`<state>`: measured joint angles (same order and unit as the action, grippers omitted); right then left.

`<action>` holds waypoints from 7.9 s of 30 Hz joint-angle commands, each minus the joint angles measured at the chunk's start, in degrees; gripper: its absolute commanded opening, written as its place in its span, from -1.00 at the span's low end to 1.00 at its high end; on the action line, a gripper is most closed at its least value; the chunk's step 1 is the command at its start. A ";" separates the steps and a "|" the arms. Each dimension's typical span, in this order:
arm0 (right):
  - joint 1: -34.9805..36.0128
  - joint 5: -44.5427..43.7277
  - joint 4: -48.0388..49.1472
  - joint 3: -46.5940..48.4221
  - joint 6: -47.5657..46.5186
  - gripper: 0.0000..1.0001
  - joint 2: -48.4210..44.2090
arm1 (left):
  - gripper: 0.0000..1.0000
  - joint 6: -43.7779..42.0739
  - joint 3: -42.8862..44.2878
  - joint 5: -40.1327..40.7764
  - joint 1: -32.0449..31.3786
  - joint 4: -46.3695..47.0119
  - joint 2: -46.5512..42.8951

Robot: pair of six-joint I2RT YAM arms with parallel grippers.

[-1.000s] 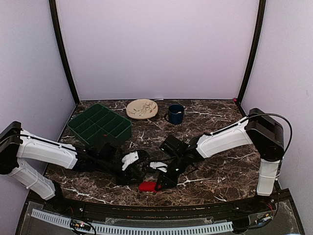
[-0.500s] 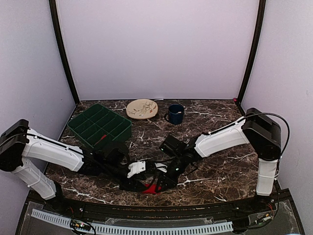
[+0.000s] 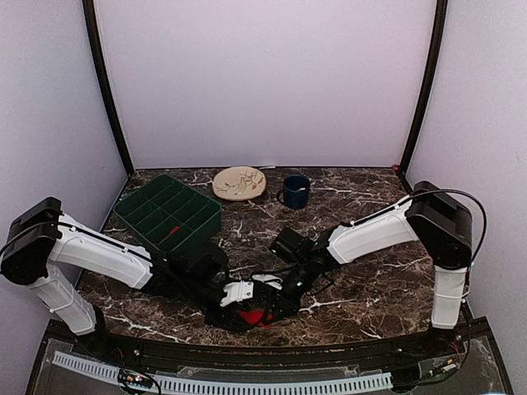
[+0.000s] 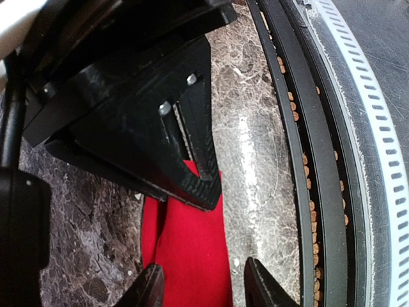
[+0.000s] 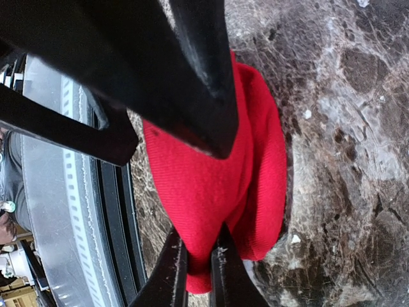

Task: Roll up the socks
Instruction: Roll the sock at the center of the board, then place the sock in the storage box.

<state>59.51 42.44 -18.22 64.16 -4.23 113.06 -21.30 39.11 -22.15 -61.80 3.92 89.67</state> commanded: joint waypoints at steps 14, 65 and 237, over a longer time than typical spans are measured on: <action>-0.18 1.16 -3.48 0.74 -1.35 -0.96 2.97 | -0.11 -3.32 3.41 2.82 -1.87 -0.01 3.09; -2.73 4.78 1.23 -3.80 2.49 -0.42 0.38 | -0.76 -1.55 10.95 7.56 -3.94 -9.97 12.17; -18.37 -39.99 16.79 -8.78 16.18 0.04 -21.09 | -0.14 18.93 23.07 23.93 40.94 -13.94 -16.39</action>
<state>43.99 13.65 -4.01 55.61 8.97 97.73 -7.05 67.77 -1.65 -20.53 -26.55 78.83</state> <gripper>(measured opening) 0.501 0.421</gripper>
